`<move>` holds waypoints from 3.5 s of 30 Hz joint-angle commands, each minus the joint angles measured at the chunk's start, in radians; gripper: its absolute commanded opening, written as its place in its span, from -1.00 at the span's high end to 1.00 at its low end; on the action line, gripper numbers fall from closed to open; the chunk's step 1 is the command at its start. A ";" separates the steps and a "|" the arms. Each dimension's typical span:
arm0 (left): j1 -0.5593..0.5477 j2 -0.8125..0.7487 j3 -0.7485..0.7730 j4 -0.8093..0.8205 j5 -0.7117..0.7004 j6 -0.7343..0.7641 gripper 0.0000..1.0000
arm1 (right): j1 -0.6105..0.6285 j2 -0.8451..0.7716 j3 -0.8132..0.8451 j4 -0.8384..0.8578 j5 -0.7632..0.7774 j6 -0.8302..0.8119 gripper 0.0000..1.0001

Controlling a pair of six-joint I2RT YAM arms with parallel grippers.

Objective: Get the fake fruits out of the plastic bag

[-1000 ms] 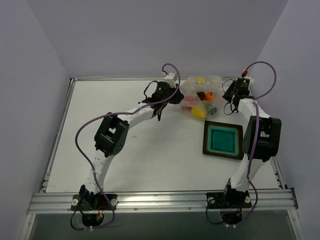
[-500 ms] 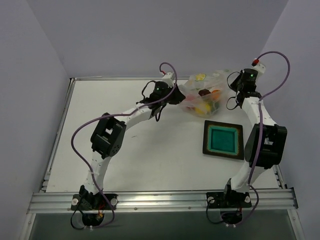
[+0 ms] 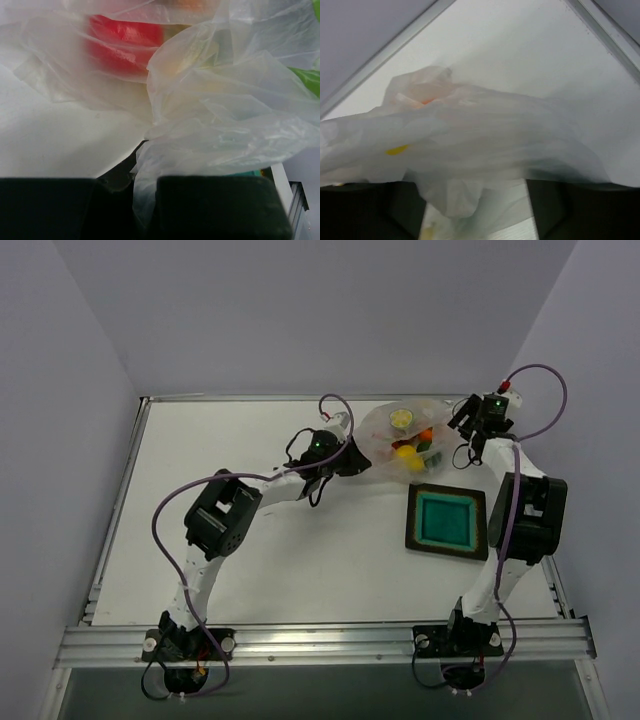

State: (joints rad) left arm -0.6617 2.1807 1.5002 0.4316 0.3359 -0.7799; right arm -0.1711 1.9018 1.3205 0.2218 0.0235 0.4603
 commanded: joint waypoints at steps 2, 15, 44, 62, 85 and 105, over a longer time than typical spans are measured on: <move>-0.027 -0.067 -0.037 0.113 -0.014 -0.035 0.95 | -0.007 -0.208 -0.046 -0.012 0.012 0.004 -0.62; -0.030 -0.062 -0.057 0.239 -0.041 -0.073 0.95 | 0.165 -0.655 -0.286 -0.039 -0.114 -0.009 0.24; -0.030 -0.326 -0.035 -0.071 -0.136 0.185 -0.05 | 0.272 -0.285 -0.409 0.080 -0.027 -0.051 0.92; -0.331 -0.458 0.090 -0.520 -0.477 0.379 0.21 | 0.213 -0.356 -0.458 0.182 -0.194 0.008 0.98; -0.058 0.288 1.172 -0.928 -0.460 0.513 -0.65 | 0.176 -0.365 -0.390 0.199 -0.277 0.028 0.93; 0.069 0.340 1.075 -0.670 -0.094 0.415 0.95 | 0.084 0.049 0.242 -0.093 -0.157 -0.209 -0.83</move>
State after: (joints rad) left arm -0.6266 2.5229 2.5752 -0.3157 0.1307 -0.3172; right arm -0.0669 1.8881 1.4841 0.1707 -0.1932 0.2607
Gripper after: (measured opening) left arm 0.028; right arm 0.911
